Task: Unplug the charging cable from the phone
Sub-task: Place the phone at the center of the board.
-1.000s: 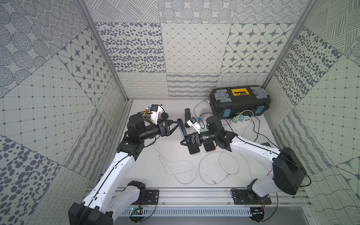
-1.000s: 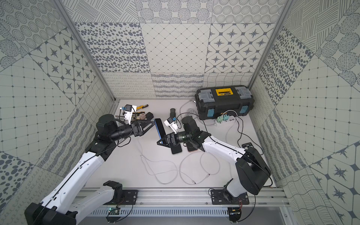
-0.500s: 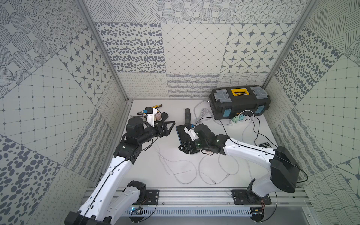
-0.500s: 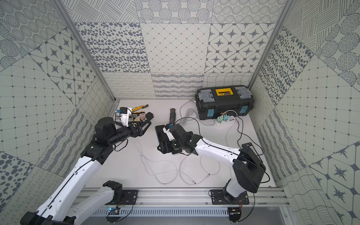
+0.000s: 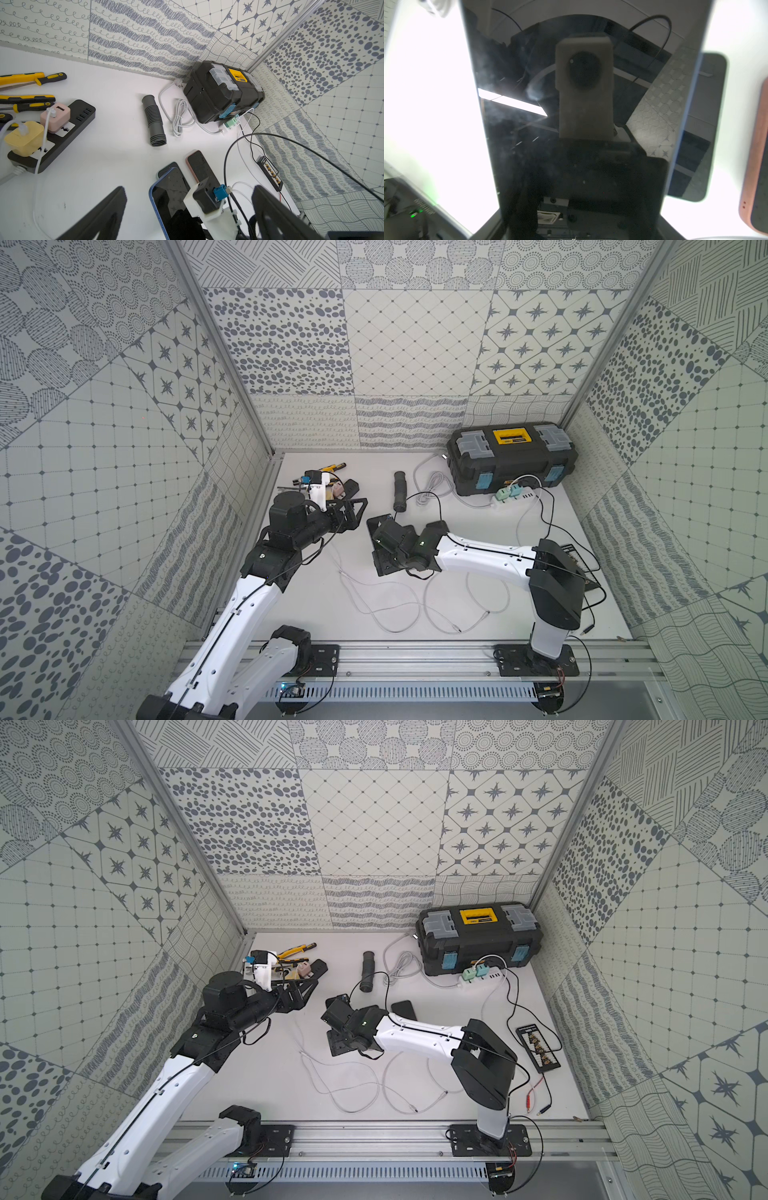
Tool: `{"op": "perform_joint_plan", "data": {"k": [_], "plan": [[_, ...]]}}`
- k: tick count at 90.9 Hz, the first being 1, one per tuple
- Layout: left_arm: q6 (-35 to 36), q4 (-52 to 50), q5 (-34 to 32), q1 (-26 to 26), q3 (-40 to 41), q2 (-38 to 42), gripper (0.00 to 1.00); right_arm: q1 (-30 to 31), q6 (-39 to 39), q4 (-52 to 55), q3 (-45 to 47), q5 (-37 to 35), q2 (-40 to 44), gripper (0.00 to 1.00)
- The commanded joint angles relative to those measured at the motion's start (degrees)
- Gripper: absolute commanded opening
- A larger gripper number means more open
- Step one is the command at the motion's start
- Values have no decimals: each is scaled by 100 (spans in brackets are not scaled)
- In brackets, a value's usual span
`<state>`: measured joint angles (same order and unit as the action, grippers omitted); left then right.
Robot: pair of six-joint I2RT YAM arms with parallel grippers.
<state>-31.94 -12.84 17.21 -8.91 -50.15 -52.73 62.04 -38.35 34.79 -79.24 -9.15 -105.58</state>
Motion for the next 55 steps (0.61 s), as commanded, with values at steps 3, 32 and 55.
{"op": "perform_joint_plan", "data": {"k": [3, 32, 55], "plan": [[136, 19, -217, 11, 15, 17, 98, 44, -197, 206, -433, -292, -280, 33], [135, 10, -253, 3, 41, 65, 98, 45, -236, 457, -958, -106, -901, 36], [119, 18, -251, 3, 82, 75, 98, 45, -303, 532, -1159, -64, -1258, 38]]}}
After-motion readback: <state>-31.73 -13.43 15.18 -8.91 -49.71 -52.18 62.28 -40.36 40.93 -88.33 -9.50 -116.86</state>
